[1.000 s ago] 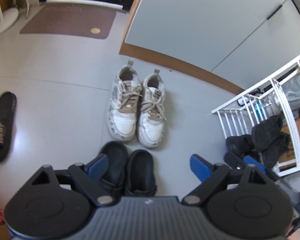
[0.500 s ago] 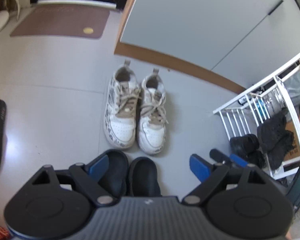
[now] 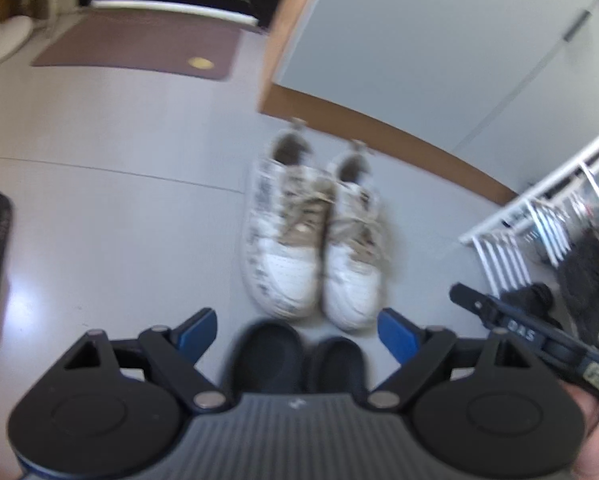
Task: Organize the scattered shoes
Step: 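Lower the right gripper onto the white ERKE sneakers and grasp their heels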
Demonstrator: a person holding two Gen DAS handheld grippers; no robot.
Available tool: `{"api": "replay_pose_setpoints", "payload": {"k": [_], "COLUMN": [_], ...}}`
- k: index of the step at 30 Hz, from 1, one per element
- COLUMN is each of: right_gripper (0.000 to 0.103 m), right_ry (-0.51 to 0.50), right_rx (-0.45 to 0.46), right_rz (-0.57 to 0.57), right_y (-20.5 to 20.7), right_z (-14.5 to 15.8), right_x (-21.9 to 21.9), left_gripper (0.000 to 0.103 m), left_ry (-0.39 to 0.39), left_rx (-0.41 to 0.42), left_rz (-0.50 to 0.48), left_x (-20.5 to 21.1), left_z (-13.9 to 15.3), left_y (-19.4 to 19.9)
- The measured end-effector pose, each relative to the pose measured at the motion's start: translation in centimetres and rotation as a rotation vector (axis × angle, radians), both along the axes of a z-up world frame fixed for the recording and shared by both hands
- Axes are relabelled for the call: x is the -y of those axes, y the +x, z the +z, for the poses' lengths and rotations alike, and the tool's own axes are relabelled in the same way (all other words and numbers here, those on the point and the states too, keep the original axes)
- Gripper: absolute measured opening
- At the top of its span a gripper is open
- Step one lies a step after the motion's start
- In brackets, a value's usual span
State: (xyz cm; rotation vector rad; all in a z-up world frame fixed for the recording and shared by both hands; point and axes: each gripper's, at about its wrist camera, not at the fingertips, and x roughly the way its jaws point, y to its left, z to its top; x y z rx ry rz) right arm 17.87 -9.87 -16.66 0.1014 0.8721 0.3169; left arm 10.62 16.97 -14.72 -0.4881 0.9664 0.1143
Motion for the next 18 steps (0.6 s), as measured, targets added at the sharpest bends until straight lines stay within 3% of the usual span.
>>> {"api": "replay_pose_setpoints", "payload": {"k": [6, 18], "right_gripper": [0.067, 0.067], "right_ry": [-0.021, -0.095], "right_rx": [0.029, 0.051], "right_rz": [0.086, 0.077], "right_y": [1.6, 8.8], "right_z": [-0.7, -2.5], "right_x": [-2.7, -8.7], "left_gripper": [0.089, 0.089], "left_ry": [-0.036, -0.033], "left_rx": [0.0, 0.008], "left_rz": [0.134, 0.177], "left_x": [-3.2, -4.9], "left_z": [-2.0, -2.3], "left_y": [-1.5, -2.7]}}
